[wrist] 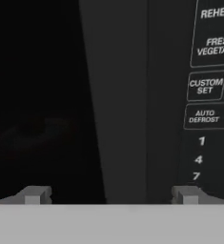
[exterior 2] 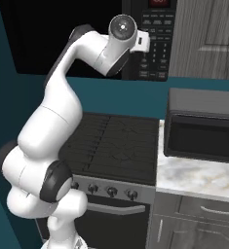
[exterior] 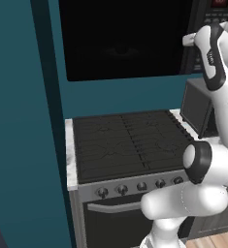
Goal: Retrieve the reheated potato from the microwave, then place the potato, cheese, and condiment on the cutting board.
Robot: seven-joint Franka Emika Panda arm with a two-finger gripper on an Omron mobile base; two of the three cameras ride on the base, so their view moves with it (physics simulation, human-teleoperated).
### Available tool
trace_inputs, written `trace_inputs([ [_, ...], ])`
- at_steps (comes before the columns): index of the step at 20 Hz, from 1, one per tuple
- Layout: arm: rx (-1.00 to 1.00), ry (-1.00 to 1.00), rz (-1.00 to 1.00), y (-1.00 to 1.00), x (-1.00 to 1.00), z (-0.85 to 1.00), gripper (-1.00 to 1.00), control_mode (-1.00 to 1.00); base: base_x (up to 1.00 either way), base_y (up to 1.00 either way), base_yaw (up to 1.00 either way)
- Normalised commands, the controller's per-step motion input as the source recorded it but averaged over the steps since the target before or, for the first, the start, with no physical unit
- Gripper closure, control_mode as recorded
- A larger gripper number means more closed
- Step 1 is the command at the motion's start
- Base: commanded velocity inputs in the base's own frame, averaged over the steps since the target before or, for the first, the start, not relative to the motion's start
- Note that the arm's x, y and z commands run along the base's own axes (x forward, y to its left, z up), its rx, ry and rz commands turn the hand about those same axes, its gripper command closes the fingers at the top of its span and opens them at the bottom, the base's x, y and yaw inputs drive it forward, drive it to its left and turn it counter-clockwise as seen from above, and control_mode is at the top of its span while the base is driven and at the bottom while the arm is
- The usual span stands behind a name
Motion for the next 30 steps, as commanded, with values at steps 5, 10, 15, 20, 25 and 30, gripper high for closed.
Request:
trace_inputs([
  [5, 0.0, 0.0, 0.0, 0.0, 0.45, 0.0, -1.0, -1.0, 0.0, 0.0, 0.0],
  [10, 0.0, 0.0, 0.0, -0.02, 0.46, 0.0, -1.0, -1.0, 0.0, 0.0, 0.0],
  [15, 0.01, 0.0, 0.05, -0.08, 0.37, 0.0, -1.0, -1.0, 0.0, 0.0, 0.0],
  [20, 0.03, 0.0, 0.1, -0.11, 0.28, 0.0, -1.0, -1.0, 0.0, 0.0, 0.0],
  [25, 0.07, 0.02, 0.13, -0.09, 0.3, 0.0, 1.0, -1.0, 0.0, 0.0, 0.0],
  [30, 0.14, 0.06, 0.11, -0.03, 0.23, 0.0, 1.0, -1.0, 0.0, 0.0, 0.0],
])
